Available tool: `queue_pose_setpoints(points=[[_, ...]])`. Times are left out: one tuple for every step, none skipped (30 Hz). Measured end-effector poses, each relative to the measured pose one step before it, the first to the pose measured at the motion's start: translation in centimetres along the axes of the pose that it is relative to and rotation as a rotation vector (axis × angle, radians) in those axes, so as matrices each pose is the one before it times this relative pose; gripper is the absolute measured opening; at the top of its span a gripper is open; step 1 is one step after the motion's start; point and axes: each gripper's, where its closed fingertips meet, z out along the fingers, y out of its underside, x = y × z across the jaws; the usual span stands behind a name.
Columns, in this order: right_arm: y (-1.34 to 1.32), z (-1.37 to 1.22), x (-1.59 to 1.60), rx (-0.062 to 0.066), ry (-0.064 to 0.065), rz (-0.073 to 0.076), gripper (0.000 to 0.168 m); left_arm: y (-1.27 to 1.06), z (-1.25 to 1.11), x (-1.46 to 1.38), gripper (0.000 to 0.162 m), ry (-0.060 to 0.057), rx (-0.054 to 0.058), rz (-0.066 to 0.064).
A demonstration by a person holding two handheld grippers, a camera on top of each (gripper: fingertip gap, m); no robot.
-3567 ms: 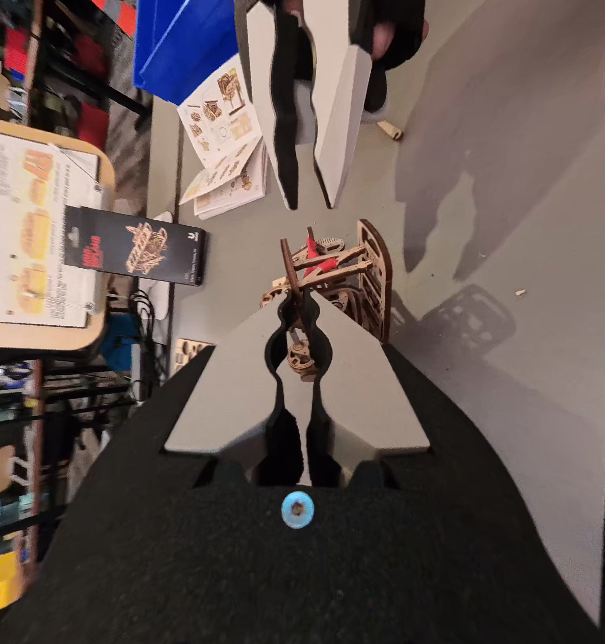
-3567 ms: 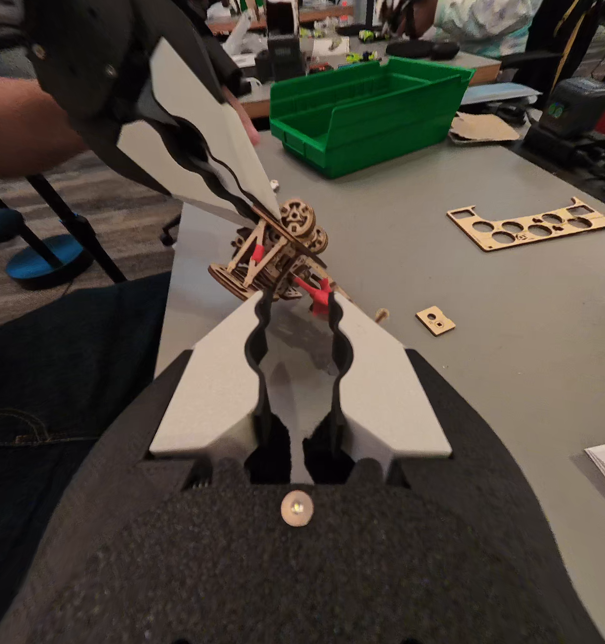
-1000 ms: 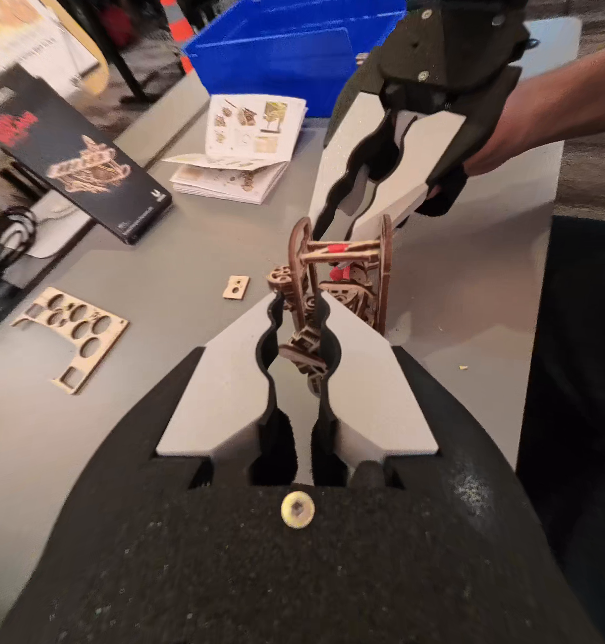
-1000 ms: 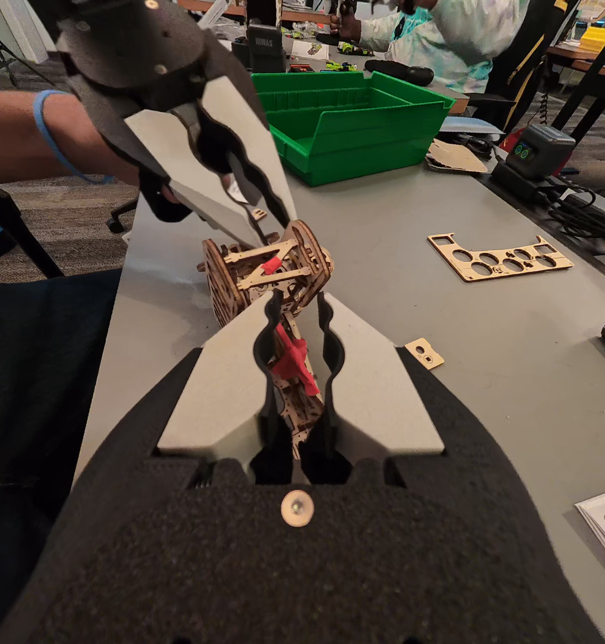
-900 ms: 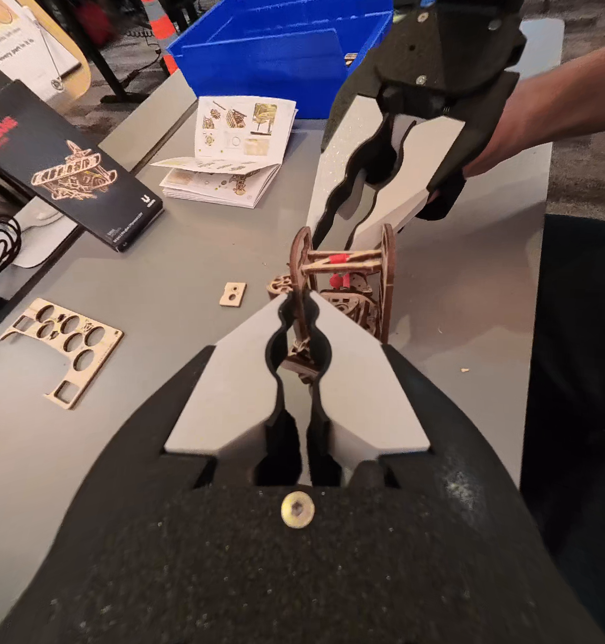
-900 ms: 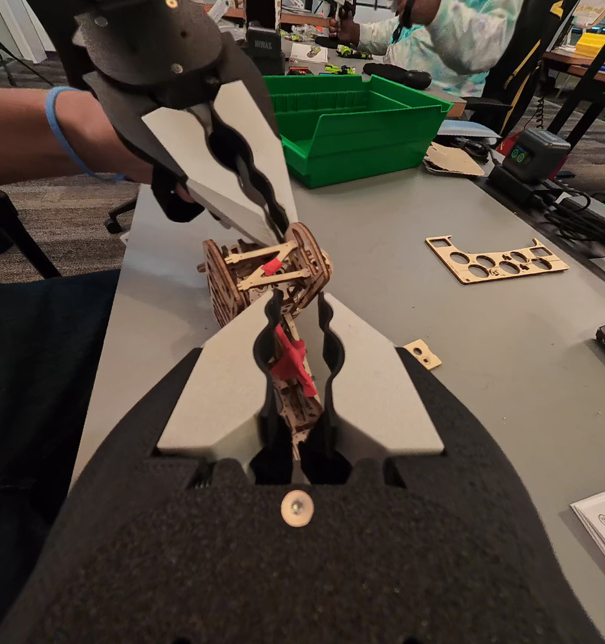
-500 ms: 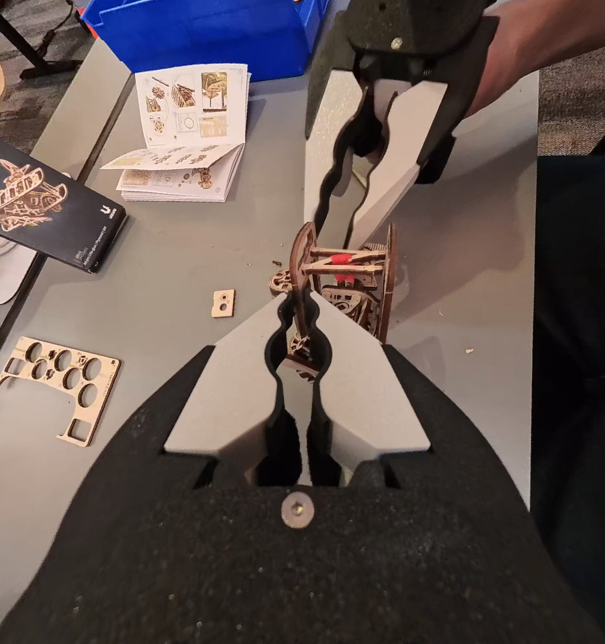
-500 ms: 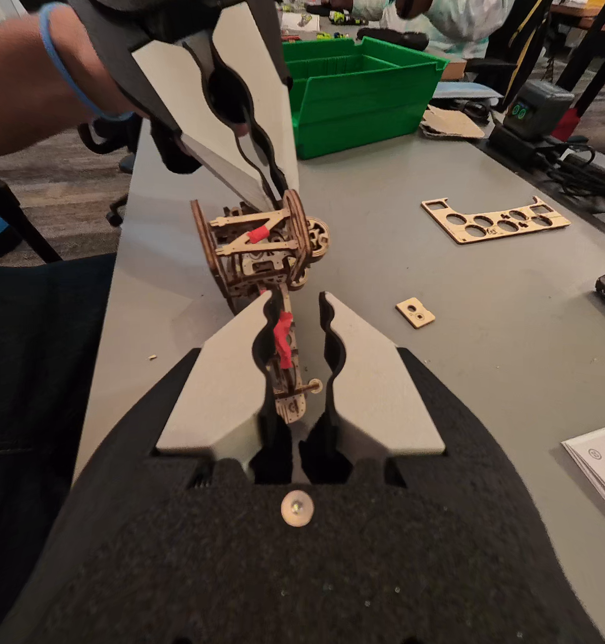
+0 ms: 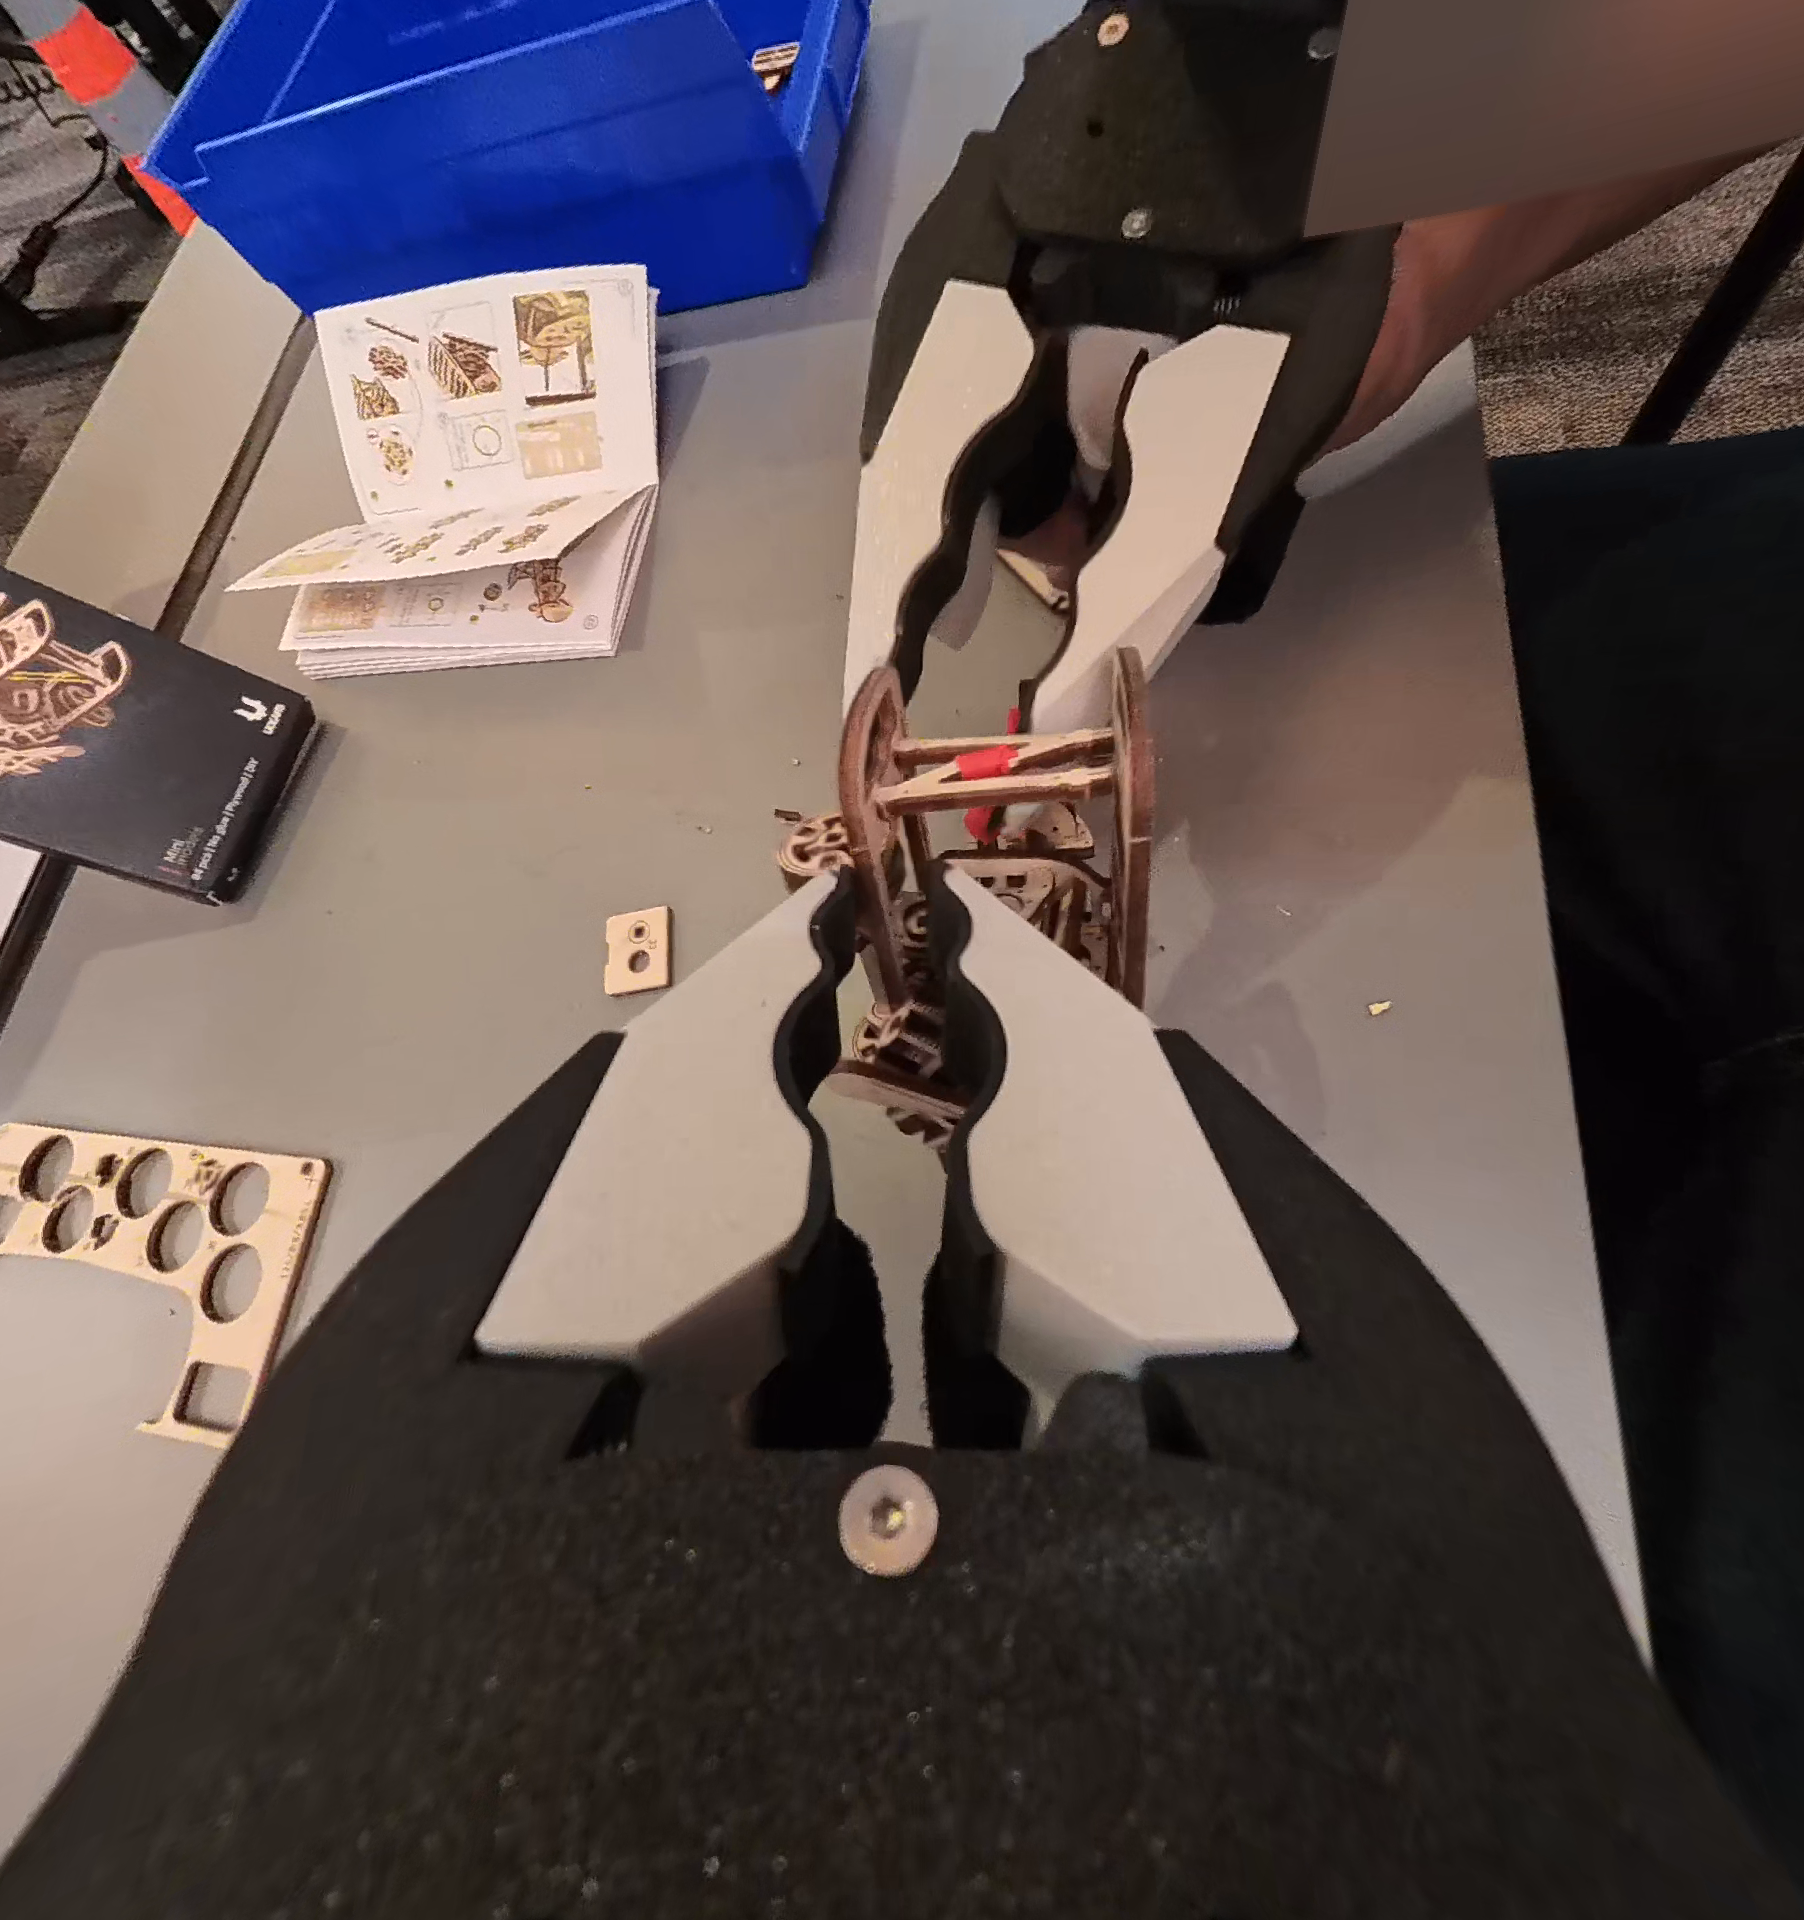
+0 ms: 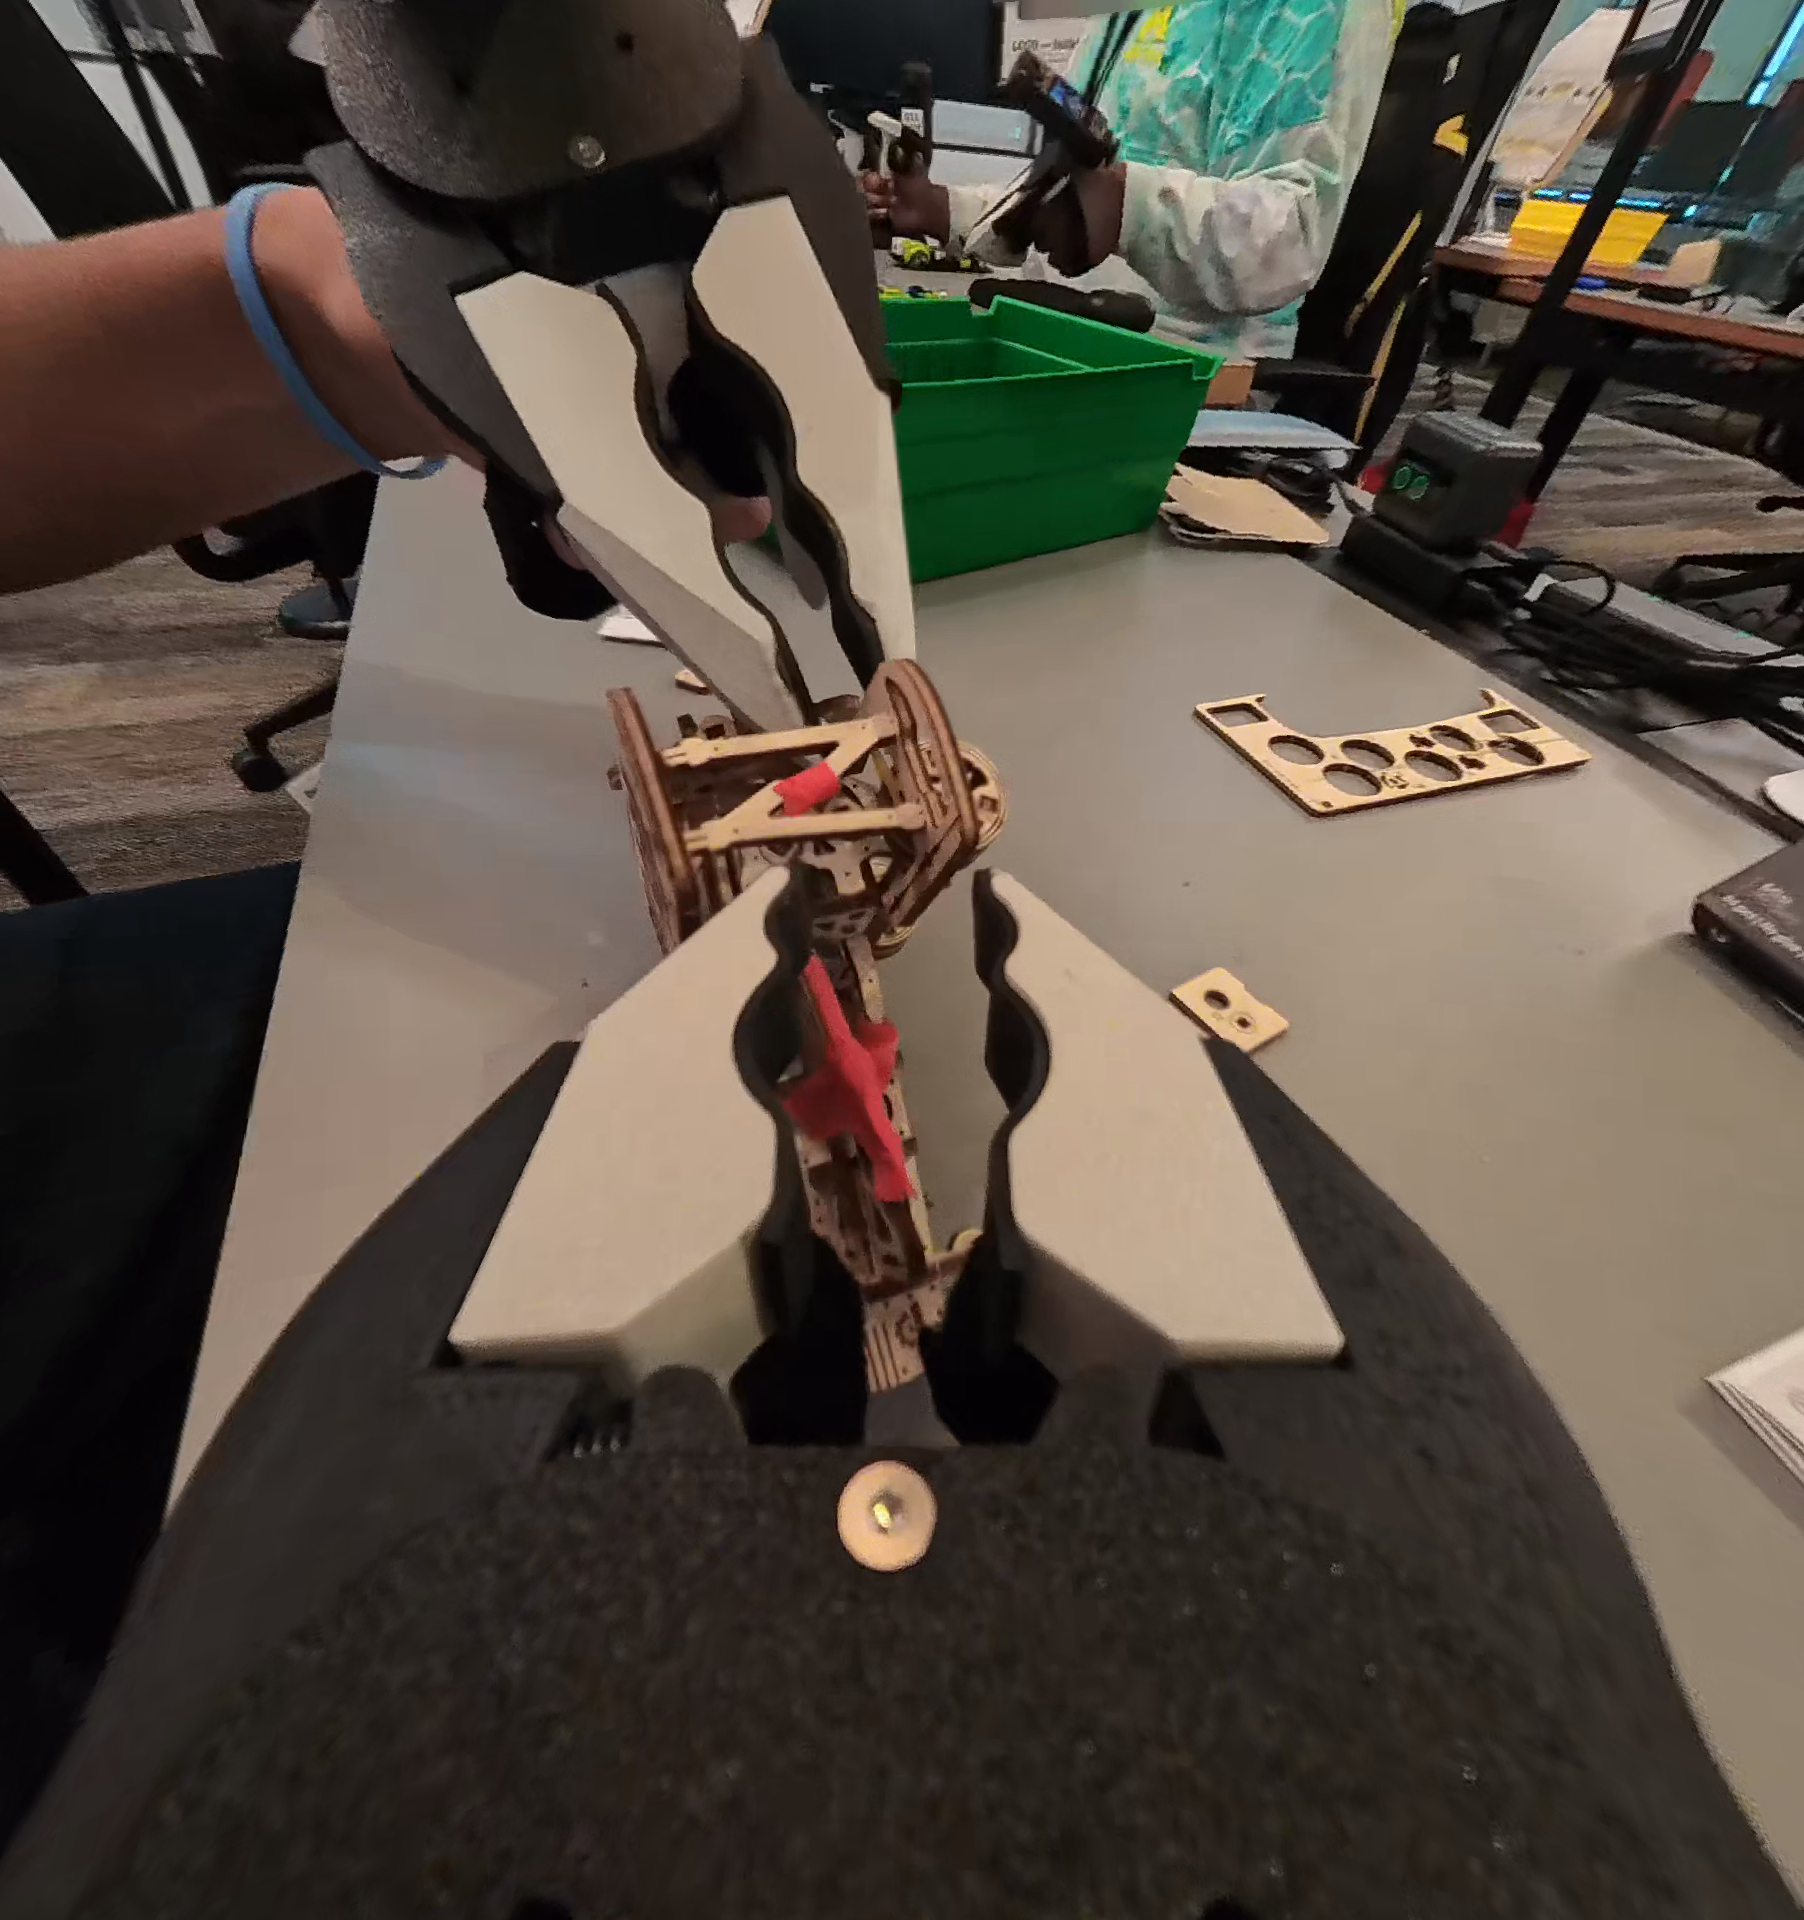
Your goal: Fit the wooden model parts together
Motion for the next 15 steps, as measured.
queue_pose_setpoints(points=[[-0.027,0.204,-0.013,0.0033,-0.0095,-0.0026,0.029,-0.014,0.135,-0.049,0.010,0.0019,0.0019,0.0036],[-0.016,0.192,-0.048,0.0027,-0.0115,-0.0025,0.028,0.010,0.160,-0.029,0.009,0.0020,0.0007,0.0043],[0.076,0.147,0.133,-0.0053,-0.0010,-0.0014,0.027,0.020,0.089,-0.254,0.007,-0.0134,-0.0028,0.0085],[0.036,0.050,0.238,-0.0023,0.0052,-0.0091,0.026,0.038,0.059,-0.214,0.005,-0.0124,-0.0047,0.0134],[0.032,-0.005,0.177,-0.0026,0.0023,-0.0060,0.024,-0.016,0.019,-0.093,0.003,-0.0076,-0.0036,0.0145],[0.064,-0.033,0.140,-0.0037,0.0014,-0.0002,0.024,-0.006,0.019,-0.043,0.003,-0.0087,-0.0049,0.0140],[0.110,-0.064,0.064,-0.0045,-0.0016,0.0007,0.024,-0.009,0.038,-0.070,0.003,-0.0143,-0.0027,0.0129],[0.207,-0.111,0.037,-0.0078,-0.0011,-0.0038,0.024,-0.001,0.028,-0.051,0.003,-0.0148,-0.0018,0.0136],[0.328,-0.205,-0.001,-0.0153,-0.0024,-0.0072,0.024,-0.007,-0.019,0.013,0.004,-0.0104,-0.0006,0.0137],[0.395,-0.416,-0.086,-0.0226,-0.0079,-0.0090,0.024,0.020,-0.011,0.026,0.004,-0.0078,-0.0011,0.0075],[0.408,-0.723,0.031,-0.0234,-0.0019,-0.0090,0.024,0.029,-0.044,0.027,0.004,-0.0048,-0.0017,0.0038],[0.582,-0.971,0.230,-0.0296,0.0026,-0.0132,0.024,0.063,-0.089,0.022,0.007,-0.0032,-0.0038,0.0013],[1.151,-1.183,0.431,-0.0664,0.0028,-0.0250,0.025,0.034,-0.096,0.043,0.009,-0.0013,0.0012,-0.0037],[1.520,-1.346,1.170,-0.0919,0.0396,-0.0161,0.025,0.037,-0.126,0.072,0.011,0.0017,0.0037,-0.0095],[1.425,-1.256,1.070,-0.0754,0.0259,0.0034,0.025,0.022,-0.189,0.065,0.014,0.0031,0.0074,-0.0156]])
